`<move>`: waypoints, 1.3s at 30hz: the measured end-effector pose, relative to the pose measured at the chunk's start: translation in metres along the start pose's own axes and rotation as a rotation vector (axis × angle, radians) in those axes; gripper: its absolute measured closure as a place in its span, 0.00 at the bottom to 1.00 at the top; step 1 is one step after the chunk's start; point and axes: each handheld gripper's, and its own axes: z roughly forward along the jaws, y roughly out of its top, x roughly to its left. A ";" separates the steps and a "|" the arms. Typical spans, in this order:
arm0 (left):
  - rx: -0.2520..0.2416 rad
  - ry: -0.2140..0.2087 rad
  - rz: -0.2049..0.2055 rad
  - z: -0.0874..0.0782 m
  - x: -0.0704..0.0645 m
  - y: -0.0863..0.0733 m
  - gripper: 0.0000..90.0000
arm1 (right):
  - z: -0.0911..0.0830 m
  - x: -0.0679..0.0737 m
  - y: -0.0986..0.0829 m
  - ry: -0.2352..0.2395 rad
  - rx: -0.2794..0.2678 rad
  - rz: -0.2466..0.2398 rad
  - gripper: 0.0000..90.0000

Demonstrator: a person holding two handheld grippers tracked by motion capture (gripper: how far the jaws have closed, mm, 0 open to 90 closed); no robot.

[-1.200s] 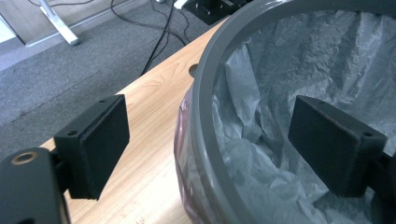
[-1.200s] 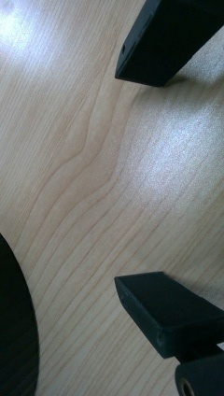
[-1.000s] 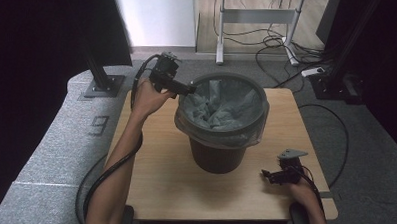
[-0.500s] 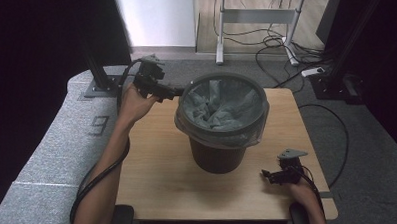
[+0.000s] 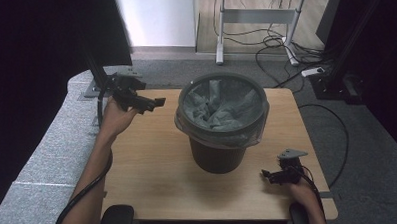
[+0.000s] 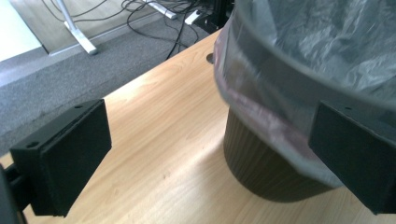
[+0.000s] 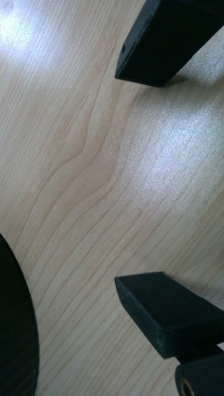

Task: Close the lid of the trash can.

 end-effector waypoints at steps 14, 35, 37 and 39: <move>0.003 0.033 -0.068 -0.010 0.014 -0.061 0.00 | 0.000 0.000 0.000 0.000 0.000 -0.001 0.03; 0.037 0.047 -0.110 0.014 0.016 -0.130 0.00 | 0.000 0.000 0.000 -0.002 -0.001 0.001 0.03; 0.040 0.047 -0.115 0.017 0.015 -0.137 0.00 | 0.000 0.000 0.000 -0.002 -0.001 0.001 0.03; 0.041 0.042 -0.124 0.021 0.015 -0.144 0.00 | 0.000 0.000 0.000 -0.002 -0.001 0.000 0.03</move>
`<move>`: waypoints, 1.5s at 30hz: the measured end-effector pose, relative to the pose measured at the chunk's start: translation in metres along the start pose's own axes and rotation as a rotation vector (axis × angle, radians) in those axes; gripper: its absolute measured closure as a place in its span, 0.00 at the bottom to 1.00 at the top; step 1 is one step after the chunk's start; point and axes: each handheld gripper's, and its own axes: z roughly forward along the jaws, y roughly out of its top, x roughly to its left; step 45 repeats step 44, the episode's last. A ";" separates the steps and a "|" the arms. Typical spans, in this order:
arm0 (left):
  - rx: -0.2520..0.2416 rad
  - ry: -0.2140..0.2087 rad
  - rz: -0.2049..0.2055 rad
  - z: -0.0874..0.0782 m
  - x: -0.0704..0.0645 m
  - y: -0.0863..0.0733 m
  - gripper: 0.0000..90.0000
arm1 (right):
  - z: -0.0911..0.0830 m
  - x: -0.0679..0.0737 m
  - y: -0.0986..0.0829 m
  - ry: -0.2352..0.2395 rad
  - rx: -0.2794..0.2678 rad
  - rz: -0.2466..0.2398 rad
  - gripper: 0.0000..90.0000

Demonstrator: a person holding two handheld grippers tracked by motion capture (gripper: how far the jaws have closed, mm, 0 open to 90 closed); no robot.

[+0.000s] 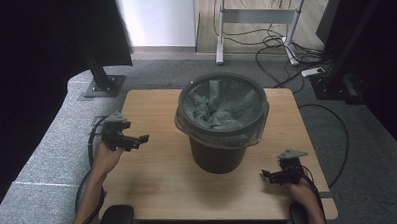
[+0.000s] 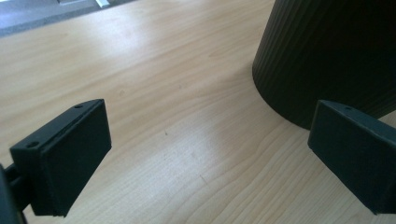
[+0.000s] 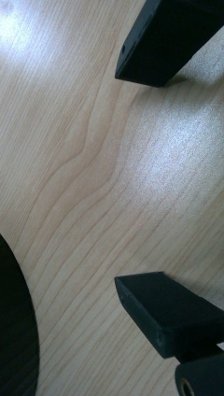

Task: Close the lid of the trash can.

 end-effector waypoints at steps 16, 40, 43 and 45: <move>0.029 -0.009 0.003 0.040 -0.008 -0.045 0.00 | 0.000 0.000 0.000 0.000 -0.001 0.003 0.03; 0.186 0.038 0.081 0.091 -0.026 -0.087 0.00 | 0.000 0.000 0.000 0.000 -0.001 0.003 0.03; 0.185 0.039 0.078 0.091 -0.026 -0.087 0.00 | 0.000 0.000 0.000 0.000 0.000 0.003 0.03; 0.185 0.039 0.078 0.091 -0.026 -0.087 0.00 | 0.000 0.000 0.000 0.000 -0.001 0.002 0.03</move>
